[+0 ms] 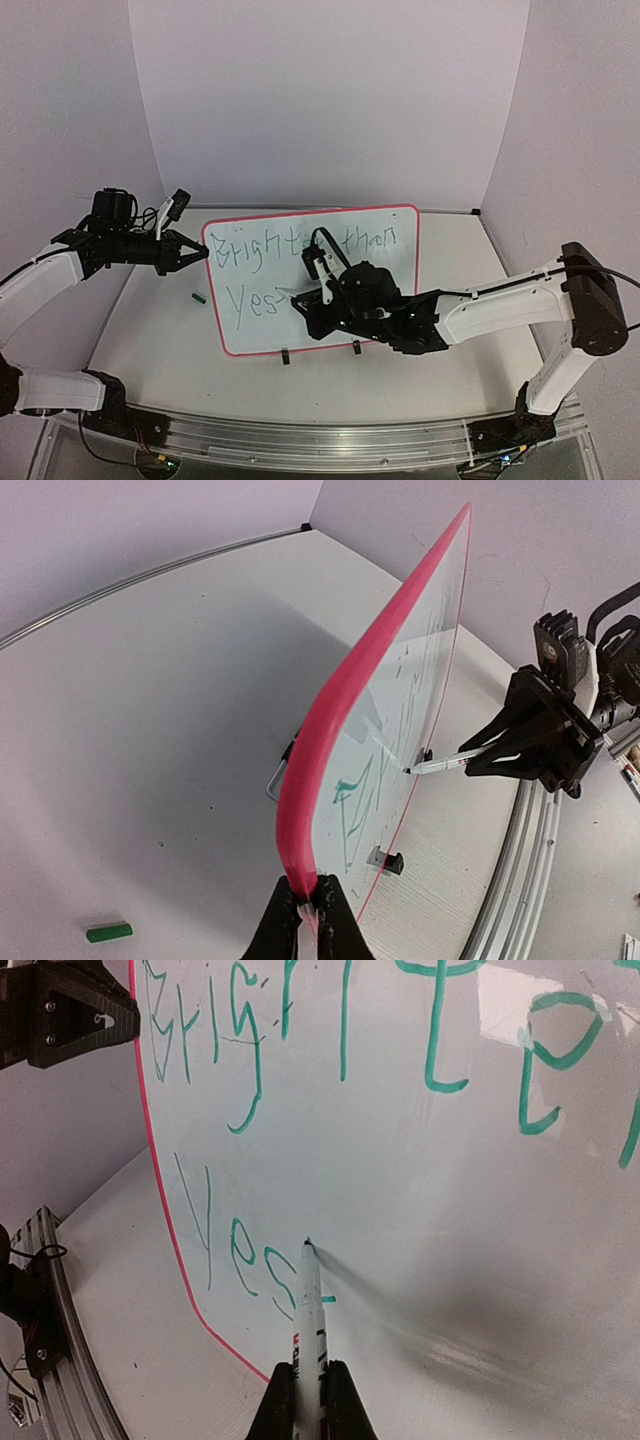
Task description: Write a sentence on the whiteboard
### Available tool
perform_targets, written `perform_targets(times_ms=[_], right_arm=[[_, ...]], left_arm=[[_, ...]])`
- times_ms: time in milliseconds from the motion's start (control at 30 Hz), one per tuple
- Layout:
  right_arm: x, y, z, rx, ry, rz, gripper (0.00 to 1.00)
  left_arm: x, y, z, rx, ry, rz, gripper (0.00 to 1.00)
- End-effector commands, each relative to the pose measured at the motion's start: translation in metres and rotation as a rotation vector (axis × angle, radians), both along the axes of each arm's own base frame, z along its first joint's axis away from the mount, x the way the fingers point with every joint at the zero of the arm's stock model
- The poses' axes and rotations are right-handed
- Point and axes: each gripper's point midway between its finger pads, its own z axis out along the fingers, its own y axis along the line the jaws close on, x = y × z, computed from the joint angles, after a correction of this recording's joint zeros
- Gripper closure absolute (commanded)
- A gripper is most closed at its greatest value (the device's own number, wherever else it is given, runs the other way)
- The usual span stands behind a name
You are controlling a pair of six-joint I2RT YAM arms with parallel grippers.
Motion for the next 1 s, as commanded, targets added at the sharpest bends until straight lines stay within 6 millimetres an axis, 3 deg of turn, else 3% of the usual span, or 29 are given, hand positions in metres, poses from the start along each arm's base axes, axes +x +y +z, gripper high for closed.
perform_targets(times_ms=[0, 667, 967], right_arm=[[0.005, -0.009, -0.008, -0.005, 0.033, -0.048, 1.0], [-0.014, -0.015, -0.045, -0.02, 0.152, -0.02, 1.0], [-0.011, -0.022, -0.035, -0.015, 0.123, -0.046, 1.0]], left_arm=[[-0.008, -0.001, -0.025, 0.056, 0.083, -0.015, 1.0], [-0.008, -0.001, -0.025, 0.057, 0.083, -0.015, 1.0], [-0.008, -0.001, -0.025, 0.057, 0.082, -0.016, 1.0]])
